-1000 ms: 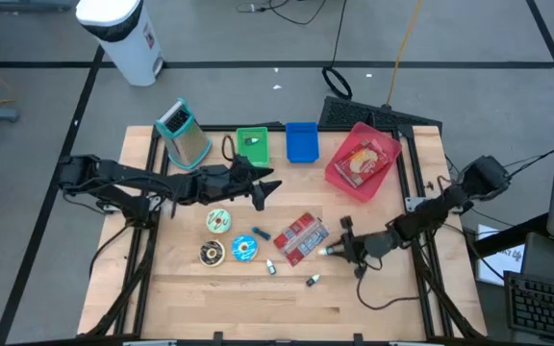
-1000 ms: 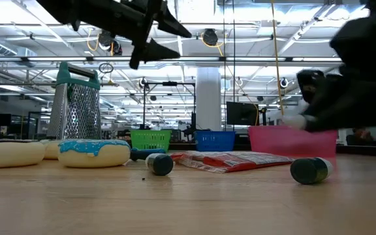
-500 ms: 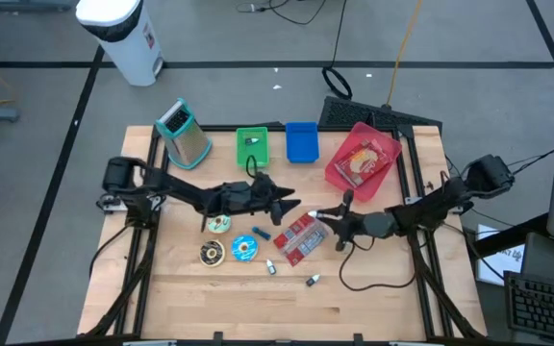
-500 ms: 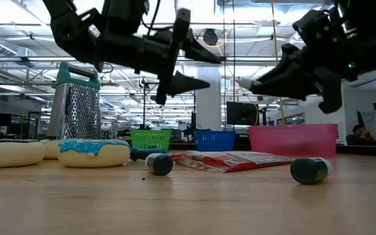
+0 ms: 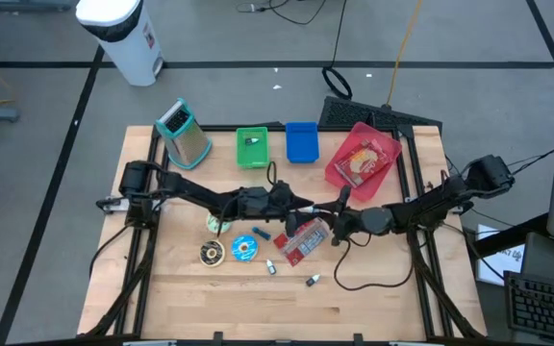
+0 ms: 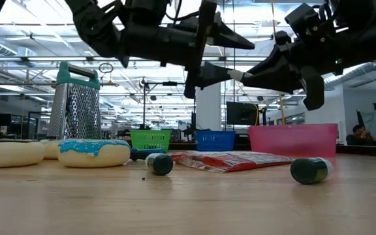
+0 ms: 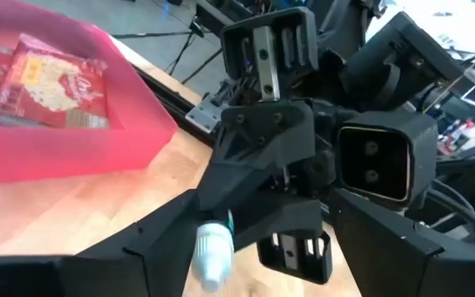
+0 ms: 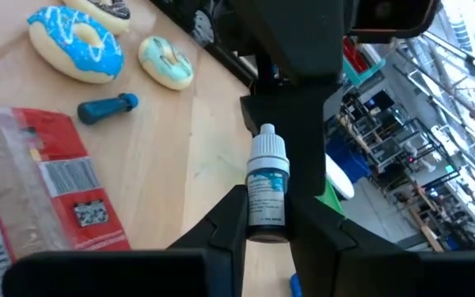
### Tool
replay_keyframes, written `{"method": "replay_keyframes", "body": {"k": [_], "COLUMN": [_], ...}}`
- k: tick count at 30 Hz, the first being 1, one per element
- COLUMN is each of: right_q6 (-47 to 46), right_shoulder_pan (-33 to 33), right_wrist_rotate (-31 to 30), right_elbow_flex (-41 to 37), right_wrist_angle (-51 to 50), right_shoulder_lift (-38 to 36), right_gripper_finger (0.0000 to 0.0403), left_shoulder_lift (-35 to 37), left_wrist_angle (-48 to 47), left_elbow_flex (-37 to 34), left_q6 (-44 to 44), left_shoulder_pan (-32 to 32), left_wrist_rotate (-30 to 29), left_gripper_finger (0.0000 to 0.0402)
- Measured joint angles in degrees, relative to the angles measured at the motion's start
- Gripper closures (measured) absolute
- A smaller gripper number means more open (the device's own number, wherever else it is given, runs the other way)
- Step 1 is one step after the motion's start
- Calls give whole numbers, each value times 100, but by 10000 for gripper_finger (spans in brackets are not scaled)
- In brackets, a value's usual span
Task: Pick & Place Food Item
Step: Put the bottom blue food coloring bottle into the green bin
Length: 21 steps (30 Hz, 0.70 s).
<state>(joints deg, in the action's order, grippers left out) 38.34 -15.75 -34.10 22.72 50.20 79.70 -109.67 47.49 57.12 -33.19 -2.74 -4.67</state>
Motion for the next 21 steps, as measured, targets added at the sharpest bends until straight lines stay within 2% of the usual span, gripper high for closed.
{"method": "replay_keyframes", "body": {"k": [21], "right_q6": [1108], "right_shoulder_pan": [-40], "right_wrist_rotate": [-36], "right_elbow_flex": [78], "right_wrist_angle": [511], "right_shoulder_lift": [-26], "right_gripper_finger": [342], "left_shoulder_lift": [15], "left_wrist_angle": [-121], "left_elbow_flex": [120], "left_q6": [-85], "left_shoulder_pan": [22], "left_wrist_rotate": [-29], "left_gripper_finger": [131]}}
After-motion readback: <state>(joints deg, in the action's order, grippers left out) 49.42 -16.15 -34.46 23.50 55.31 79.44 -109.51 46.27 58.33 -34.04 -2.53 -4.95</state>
